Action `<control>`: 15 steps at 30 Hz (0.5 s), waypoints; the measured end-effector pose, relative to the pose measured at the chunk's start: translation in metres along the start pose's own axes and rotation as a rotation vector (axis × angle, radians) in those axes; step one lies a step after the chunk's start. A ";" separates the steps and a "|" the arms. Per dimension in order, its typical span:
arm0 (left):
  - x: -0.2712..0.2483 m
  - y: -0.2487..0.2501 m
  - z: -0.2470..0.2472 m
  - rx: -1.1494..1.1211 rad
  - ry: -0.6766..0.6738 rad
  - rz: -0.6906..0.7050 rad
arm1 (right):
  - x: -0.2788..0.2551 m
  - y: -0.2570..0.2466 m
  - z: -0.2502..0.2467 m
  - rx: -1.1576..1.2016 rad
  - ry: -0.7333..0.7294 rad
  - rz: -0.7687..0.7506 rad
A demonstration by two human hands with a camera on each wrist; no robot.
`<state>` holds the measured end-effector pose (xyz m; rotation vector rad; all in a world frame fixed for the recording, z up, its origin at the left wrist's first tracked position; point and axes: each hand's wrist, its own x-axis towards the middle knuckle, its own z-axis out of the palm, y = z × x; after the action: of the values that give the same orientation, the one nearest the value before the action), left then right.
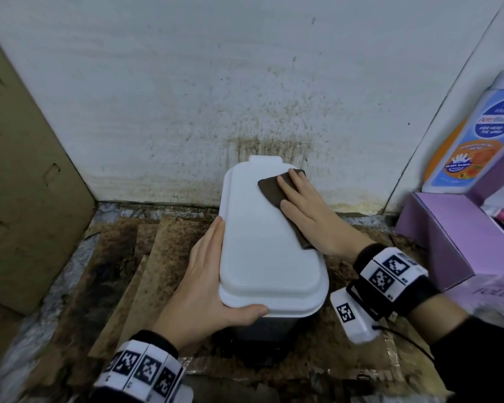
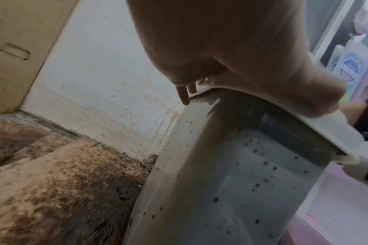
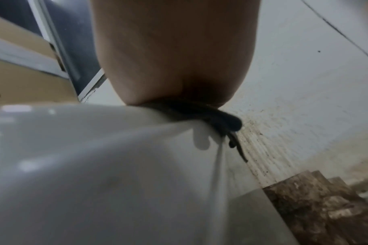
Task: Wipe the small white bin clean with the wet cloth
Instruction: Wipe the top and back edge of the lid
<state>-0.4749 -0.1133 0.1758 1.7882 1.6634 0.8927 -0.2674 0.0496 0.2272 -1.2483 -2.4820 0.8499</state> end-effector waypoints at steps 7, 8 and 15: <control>-0.002 0.008 -0.001 0.066 -0.013 -0.128 | -0.032 -0.012 0.014 0.228 0.101 0.125; -0.002 0.008 -0.001 0.070 -0.016 -0.136 | -0.041 -0.014 0.019 0.252 0.123 0.140; -0.003 0.013 -0.007 -0.044 -0.096 -0.247 | -0.078 -0.022 0.041 0.377 0.233 0.246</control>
<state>-0.4720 -0.1182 0.1895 1.5301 1.7423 0.7164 -0.2530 -0.0389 0.2113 -1.4322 -1.9037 1.0983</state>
